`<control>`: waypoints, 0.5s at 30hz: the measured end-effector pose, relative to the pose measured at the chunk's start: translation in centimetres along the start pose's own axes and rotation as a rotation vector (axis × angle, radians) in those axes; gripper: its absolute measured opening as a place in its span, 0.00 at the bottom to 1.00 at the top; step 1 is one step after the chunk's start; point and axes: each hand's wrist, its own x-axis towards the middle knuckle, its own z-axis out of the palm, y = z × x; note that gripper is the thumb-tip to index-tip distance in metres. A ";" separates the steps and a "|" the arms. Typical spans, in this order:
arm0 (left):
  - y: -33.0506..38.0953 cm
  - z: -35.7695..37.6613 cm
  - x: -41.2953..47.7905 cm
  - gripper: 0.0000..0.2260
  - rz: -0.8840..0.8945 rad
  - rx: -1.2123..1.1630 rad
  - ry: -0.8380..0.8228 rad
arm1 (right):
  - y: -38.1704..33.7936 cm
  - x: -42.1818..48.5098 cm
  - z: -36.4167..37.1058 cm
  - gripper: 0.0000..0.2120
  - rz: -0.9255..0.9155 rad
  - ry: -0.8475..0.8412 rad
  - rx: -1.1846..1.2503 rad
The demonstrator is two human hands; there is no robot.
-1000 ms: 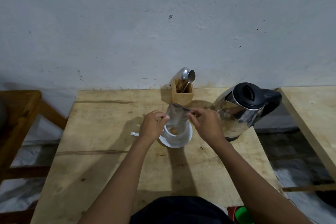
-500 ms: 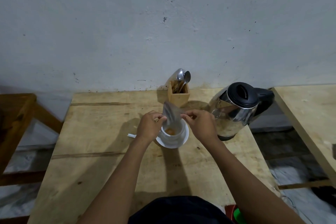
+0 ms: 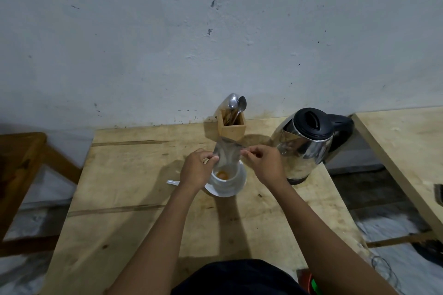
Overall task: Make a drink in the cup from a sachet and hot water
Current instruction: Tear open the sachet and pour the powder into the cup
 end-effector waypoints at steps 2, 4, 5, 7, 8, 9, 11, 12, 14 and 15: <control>0.1 0.0 -0.1 0.07 0.000 0.004 0.001 | 0.0 0.1 0.0 0.04 -0.007 -0.013 -0.013; 0.0 0.0 -0.2 0.07 -0.001 0.005 0.002 | 0.1 0.1 0.0 0.04 -0.027 -0.003 -0.052; 0.0 0.0 -0.3 0.08 -0.001 0.005 0.005 | 0.2 0.1 0.0 0.04 -0.026 0.015 -0.067; 0.0 -0.1 -0.4 0.08 -0.003 0.021 0.012 | 0.2 0.0 0.1 0.05 -0.023 0.017 -0.094; 0.0 -0.1 -0.5 0.08 -0.003 0.026 0.014 | 0.0 -0.2 0.1 0.06 -0.024 0.017 -0.118; -0.1 -0.1 -0.6 0.08 -0.005 0.024 0.015 | -0.1 -0.4 0.0 0.07 -0.027 0.024 -0.145; -0.1 -0.1 -0.7 0.08 -0.011 0.026 0.016 | -0.4 -0.7 -0.2 0.07 -0.042 0.018 -0.193; -0.1 -0.1 -0.7 0.08 -0.011 0.032 0.018 | -0.5 -0.9 -0.1 0.07 -0.047 0.014 -0.208; -0.3 -0.1 -0.7 0.08 -0.012 0.030 0.022 | -0.5 -0.9 -0.1 0.07 -0.038 0.017 -0.201; -0.2 -0.2 -0.8 0.08 -0.016 0.026 0.020 | -0.4 -0.8 0.0 0.06 -0.031 -0.001 -0.184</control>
